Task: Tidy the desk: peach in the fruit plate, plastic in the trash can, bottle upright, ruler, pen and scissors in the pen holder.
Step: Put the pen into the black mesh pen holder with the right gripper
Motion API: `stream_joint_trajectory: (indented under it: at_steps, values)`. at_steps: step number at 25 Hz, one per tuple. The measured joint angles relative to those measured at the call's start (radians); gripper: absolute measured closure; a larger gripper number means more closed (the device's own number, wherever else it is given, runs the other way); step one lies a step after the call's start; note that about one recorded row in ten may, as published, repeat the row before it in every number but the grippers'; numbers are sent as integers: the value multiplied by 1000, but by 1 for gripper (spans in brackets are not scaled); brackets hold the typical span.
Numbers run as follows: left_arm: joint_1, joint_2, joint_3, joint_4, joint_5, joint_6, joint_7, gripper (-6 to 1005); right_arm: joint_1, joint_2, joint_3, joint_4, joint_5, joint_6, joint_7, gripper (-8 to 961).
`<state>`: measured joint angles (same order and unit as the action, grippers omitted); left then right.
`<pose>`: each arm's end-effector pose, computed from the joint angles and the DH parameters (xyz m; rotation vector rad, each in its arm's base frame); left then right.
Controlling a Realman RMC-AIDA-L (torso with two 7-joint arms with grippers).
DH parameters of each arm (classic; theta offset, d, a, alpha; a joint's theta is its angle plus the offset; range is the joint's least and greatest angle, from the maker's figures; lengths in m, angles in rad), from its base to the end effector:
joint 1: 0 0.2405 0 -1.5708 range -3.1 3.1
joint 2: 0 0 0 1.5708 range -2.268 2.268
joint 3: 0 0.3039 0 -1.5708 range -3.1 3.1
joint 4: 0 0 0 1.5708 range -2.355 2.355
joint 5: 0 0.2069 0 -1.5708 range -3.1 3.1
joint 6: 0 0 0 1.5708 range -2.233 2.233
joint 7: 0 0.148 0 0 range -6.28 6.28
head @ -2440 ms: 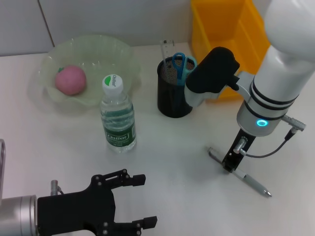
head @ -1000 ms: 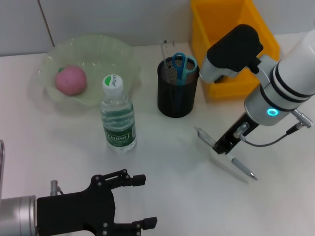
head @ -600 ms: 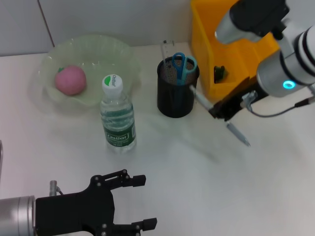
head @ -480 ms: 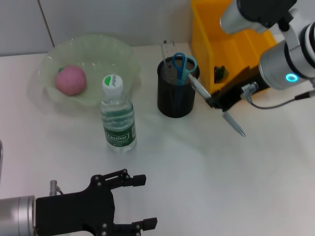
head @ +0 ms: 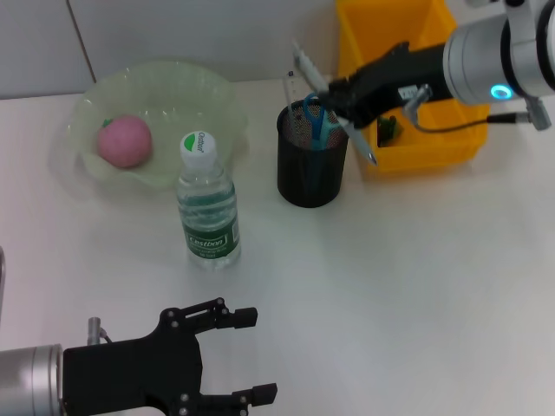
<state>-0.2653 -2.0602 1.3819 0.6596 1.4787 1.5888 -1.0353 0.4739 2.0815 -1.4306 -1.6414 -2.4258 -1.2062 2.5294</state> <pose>-0.2929 0.2466 -0.0795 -2.9315 -0.2443 -0.9215 0.1534 0.3894 0.0041 -2.4558 0.5667 0.0940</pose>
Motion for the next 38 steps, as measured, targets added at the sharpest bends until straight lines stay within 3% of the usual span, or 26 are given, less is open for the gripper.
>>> stream_joint_trajectory:
  at_steps: [10, 14, 24, 38]
  values:
    - [-1, 0, 0, -5, 0, -3, 0, 158, -7, 1, -59, 49, 12, 211, -85, 828]
    - [-1, 0, 0, -7, 0, -5, 0, 158, -20, 1, -98, 133, 113, 328, -185, 828]
    - [0, 1, 0, -8, 0, -2, 0, 159, -31, 2, -99, 291, 423, 433, -501, 828]
    - [-2, 2, -2, -8, 0, -5, -2, 159, -51, 3, -101, 347, 478, 511, -617, 828]
